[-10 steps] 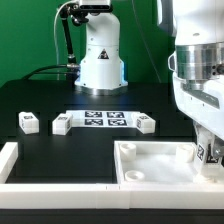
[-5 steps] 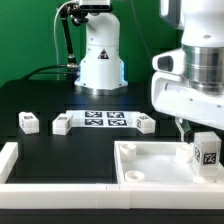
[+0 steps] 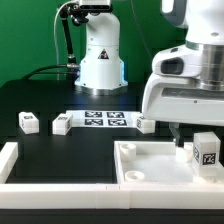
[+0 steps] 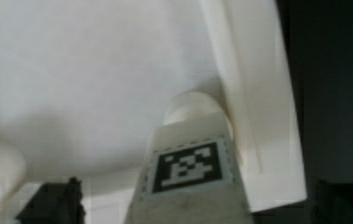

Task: Assemble square table

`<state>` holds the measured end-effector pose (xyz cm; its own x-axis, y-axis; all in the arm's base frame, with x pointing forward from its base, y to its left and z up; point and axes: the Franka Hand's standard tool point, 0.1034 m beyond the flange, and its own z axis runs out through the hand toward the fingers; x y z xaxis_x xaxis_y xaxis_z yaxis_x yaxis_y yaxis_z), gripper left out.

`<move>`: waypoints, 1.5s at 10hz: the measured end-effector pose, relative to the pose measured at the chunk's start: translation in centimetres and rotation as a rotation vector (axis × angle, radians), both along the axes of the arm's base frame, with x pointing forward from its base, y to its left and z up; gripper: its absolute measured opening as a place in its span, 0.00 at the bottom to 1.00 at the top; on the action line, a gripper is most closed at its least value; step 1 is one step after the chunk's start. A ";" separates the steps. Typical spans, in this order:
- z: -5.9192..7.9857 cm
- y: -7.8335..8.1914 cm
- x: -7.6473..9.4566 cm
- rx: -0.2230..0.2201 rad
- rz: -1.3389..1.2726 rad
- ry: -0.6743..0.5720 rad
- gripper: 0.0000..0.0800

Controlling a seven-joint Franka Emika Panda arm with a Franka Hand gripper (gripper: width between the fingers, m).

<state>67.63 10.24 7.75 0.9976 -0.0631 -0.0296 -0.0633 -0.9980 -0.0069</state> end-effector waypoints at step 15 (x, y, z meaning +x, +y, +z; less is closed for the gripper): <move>-0.5 0.6 -0.6 0.157 -1.335 -0.123 0.36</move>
Offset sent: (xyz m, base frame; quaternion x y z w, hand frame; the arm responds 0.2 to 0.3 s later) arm 0.0000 0.0000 0.0000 0.0000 0.0000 0.1296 0.9916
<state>67.08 10.86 7.28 0.1737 -0.9839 -0.0414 -0.9681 -0.1629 -0.1903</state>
